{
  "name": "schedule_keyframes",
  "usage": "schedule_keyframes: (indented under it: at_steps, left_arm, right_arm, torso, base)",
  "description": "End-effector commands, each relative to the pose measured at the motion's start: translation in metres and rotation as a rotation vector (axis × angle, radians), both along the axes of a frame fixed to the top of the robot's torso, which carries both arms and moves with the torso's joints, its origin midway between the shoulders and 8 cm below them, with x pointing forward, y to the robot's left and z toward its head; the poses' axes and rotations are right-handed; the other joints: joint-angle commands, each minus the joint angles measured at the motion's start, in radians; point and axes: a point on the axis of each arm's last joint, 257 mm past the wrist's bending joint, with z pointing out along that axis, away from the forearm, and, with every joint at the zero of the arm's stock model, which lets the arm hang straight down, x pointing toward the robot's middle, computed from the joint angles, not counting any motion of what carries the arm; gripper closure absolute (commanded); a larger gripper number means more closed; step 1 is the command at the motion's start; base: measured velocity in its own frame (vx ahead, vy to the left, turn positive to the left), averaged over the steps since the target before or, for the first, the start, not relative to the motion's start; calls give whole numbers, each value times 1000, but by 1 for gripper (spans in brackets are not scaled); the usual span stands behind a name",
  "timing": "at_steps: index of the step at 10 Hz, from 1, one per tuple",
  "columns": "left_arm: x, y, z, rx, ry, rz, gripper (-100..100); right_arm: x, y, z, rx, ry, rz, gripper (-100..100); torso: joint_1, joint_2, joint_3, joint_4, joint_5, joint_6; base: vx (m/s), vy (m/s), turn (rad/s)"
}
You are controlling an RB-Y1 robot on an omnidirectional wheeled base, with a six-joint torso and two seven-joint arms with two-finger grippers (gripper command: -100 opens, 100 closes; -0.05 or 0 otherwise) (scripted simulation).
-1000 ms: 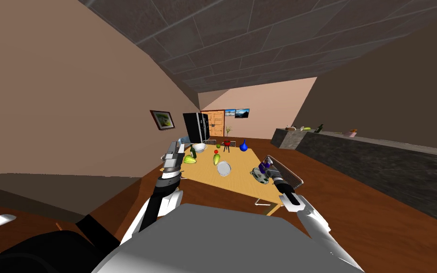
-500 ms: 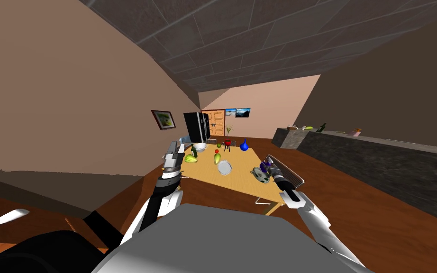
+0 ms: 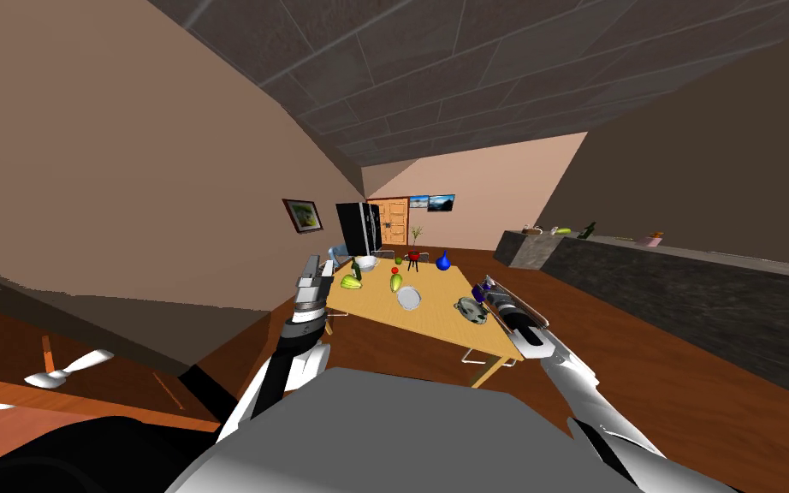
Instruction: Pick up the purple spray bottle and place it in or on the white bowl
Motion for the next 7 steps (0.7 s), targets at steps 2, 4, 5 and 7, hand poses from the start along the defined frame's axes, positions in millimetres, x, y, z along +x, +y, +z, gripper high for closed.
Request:
schedule_keyframes:
  at_steps: [2,4,5,7]
  left_arm:
    - [0,0,0,0,0,0,0]
    - [0,0,0,0,0,0,0]
    - [0,0,0,0,0,0,0]
    - [0,0,0,0,0,0,0]
  right_arm:
    - [0,-1,1,2,1,-2,0]
    - [0,-1,1,2,1,-2,0]
    - [0,-1,1,2,1,-2,0]
    - [0,-1,1,2,1,-2,0]
  torso:
    - [-1,-2,-1,-1,0,0]
    - [-2,-5,-3,-1,-1,0]
    - [-2,-6,-3,-1,-1,0]
    - [-2,-6,-4,-1,-1,0]
  base:
    - [-23,5,0]
    - [0,0,0]
    - [0,0,0]
    - [0,0,0]
